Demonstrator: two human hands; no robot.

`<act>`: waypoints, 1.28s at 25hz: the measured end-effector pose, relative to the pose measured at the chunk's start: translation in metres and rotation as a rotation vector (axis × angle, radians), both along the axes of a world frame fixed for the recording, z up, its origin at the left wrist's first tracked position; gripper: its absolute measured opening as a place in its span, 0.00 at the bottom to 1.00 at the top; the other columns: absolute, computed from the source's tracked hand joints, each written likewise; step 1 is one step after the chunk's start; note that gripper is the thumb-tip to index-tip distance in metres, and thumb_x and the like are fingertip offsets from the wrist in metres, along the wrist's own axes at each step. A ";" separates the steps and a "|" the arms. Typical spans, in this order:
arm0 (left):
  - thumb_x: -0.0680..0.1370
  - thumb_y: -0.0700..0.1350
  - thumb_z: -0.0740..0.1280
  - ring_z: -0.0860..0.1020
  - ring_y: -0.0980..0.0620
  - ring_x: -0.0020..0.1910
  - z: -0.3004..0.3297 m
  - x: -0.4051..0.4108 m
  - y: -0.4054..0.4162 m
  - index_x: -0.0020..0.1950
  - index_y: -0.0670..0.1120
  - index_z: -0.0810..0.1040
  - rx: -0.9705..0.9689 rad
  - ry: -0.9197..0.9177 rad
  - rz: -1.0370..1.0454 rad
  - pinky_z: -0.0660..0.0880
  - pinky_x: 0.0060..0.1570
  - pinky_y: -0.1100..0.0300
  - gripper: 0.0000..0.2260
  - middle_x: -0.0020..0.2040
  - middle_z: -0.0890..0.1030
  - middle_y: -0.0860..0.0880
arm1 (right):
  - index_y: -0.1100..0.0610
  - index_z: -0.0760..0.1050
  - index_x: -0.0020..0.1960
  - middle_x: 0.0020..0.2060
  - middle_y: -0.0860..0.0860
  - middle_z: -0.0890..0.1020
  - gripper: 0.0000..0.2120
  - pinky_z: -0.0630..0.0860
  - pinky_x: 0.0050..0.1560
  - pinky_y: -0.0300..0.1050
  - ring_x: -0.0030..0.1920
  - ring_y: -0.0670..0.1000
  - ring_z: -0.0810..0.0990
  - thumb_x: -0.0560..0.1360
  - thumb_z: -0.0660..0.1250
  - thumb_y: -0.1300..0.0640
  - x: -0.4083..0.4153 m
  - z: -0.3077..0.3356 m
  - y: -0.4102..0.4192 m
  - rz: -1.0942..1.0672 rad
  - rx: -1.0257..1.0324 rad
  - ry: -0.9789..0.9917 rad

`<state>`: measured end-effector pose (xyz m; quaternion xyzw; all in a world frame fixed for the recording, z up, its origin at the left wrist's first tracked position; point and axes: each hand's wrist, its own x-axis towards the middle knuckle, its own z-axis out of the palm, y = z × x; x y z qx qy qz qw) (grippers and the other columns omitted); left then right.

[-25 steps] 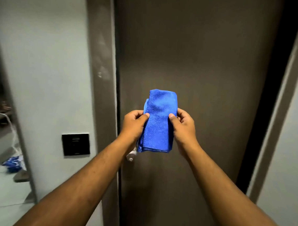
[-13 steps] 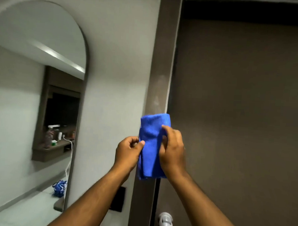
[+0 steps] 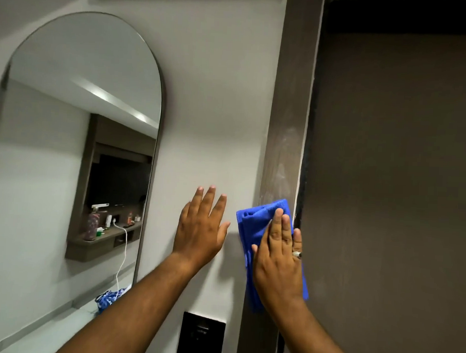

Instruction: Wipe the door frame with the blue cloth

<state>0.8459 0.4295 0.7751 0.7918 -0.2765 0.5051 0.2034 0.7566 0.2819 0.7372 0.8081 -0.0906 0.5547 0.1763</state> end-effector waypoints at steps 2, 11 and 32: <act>0.79 0.59 0.55 0.46 0.40 0.78 0.013 0.022 0.005 0.77 0.48 0.50 0.080 -0.041 0.011 0.46 0.74 0.46 0.31 0.79 0.48 0.43 | 0.65 0.58 0.73 0.73 0.65 0.61 0.28 0.45 0.73 0.58 0.76 0.60 0.44 0.74 0.56 0.62 0.009 -0.003 0.003 0.021 -0.046 0.020; 0.76 0.66 0.50 0.50 0.41 0.78 0.043 0.072 0.004 0.78 0.51 0.53 0.104 -0.238 -0.030 0.51 0.72 0.36 0.34 0.80 0.54 0.43 | 0.60 0.50 0.76 0.77 0.58 0.53 0.34 0.46 0.75 0.56 0.77 0.58 0.48 0.75 0.54 0.47 0.029 0.109 -0.011 0.059 -0.100 -0.079; 0.75 0.67 0.42 0.38 0.45 0.78 0.124 0.063 -0.009 0.77 0.51 0.39 0.027 -0.222 -0.001 0.43 0.76 0.43 0.35 0.79 0.38 0.45 | 0.59 0.37 0.76 0.76 0.57 0.37 0.33 0.33 0.74 0.52 0.76 0.54 0.35 0.77 0.44 0.47 0.036 0.238 -0.012 0.016 -0.035 -0.064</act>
